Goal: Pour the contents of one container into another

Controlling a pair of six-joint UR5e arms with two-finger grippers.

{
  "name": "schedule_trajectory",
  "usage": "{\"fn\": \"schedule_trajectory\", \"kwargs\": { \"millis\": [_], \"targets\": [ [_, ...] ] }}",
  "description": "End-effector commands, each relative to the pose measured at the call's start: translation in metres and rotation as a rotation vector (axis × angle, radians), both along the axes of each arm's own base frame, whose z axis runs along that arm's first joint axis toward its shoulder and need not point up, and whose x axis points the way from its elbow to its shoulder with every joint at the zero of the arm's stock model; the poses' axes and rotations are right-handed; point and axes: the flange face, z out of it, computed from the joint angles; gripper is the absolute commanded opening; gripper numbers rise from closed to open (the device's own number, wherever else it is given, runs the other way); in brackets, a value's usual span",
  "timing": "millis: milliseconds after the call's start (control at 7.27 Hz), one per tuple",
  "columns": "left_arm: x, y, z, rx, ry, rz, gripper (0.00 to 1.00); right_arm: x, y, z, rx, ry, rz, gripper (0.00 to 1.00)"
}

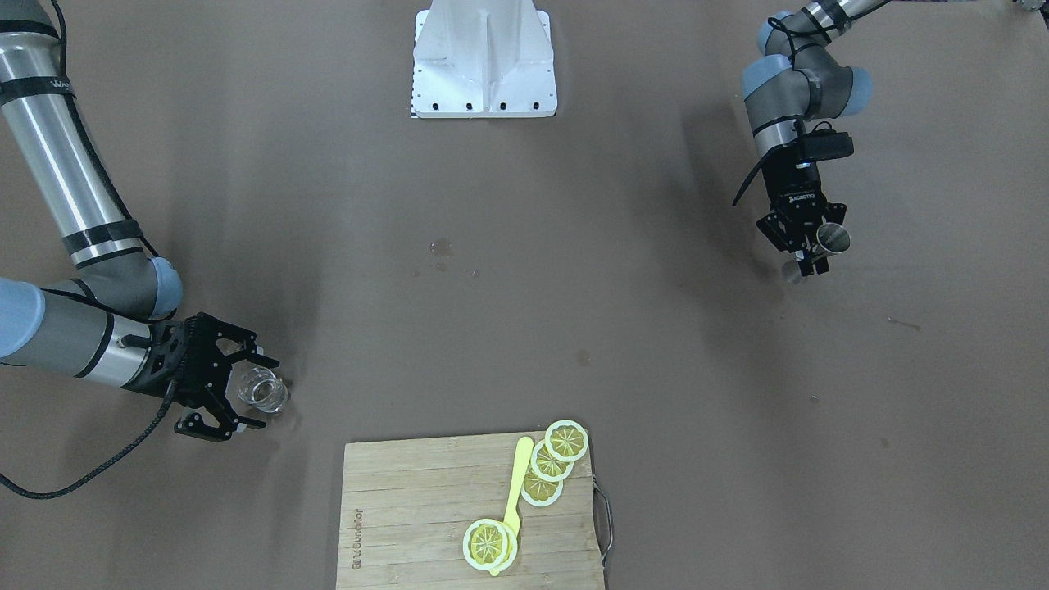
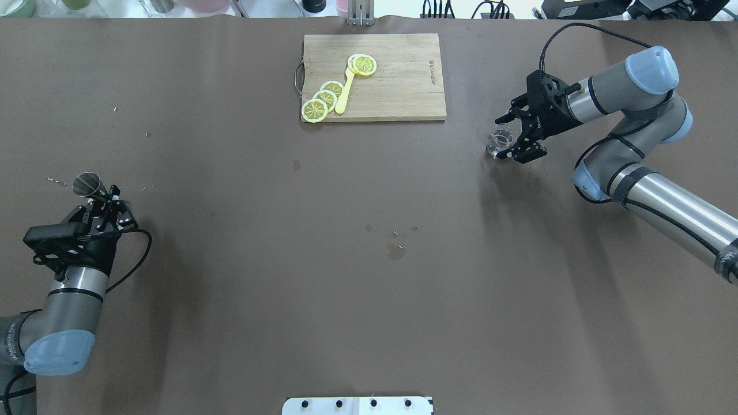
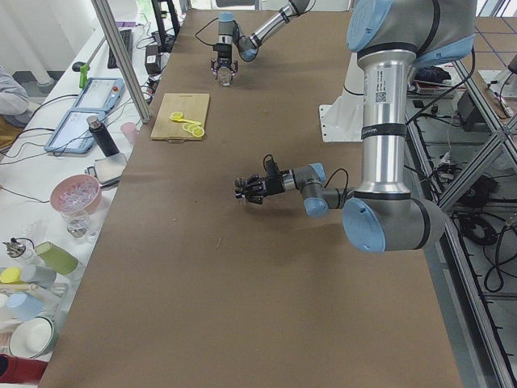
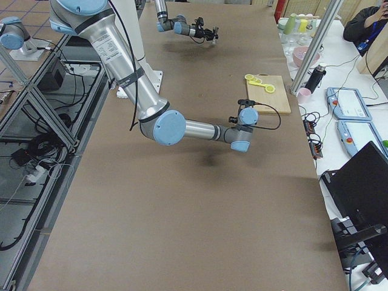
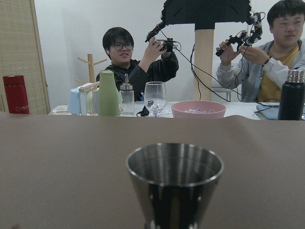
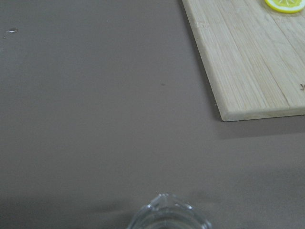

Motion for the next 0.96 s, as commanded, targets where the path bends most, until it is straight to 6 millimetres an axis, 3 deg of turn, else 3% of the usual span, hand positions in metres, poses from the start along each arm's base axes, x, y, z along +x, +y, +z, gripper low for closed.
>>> {"fn": "schedule_trajectory", "kwargs": {
  "millis": [0,138,413,688,826],
  "targets": [
    [0.004,0.0,-0.047,0.083,0.025,0.082,0.0,0.001,0.002,0.002,-0.002,0.0,-0.003,0.88],
    [0.012,-0.003,-0.059,0.101,0.006,0.107,0.0,0.001,0.003,0.004,-0.004,0.0,-0.005,0.85],
    [0.043,-0.015,-0.106,0.133,0.094,0.099,0.0,0.001,0.003,0.005,-0.005,0.001,-0.004,0.71],
    [0.106,-0.033,-0.156,0.173,0.078,0.097,0.0,0.001,0.002,0.002,-0.002,-0.001,-0.002,0.64],
    [0.103,-0.039,-0.158,0.179,0.042,0.095,0.0,0.002,0.001,0.002,-0.002,-0.001,-0.001,0.51]
  ]
}}
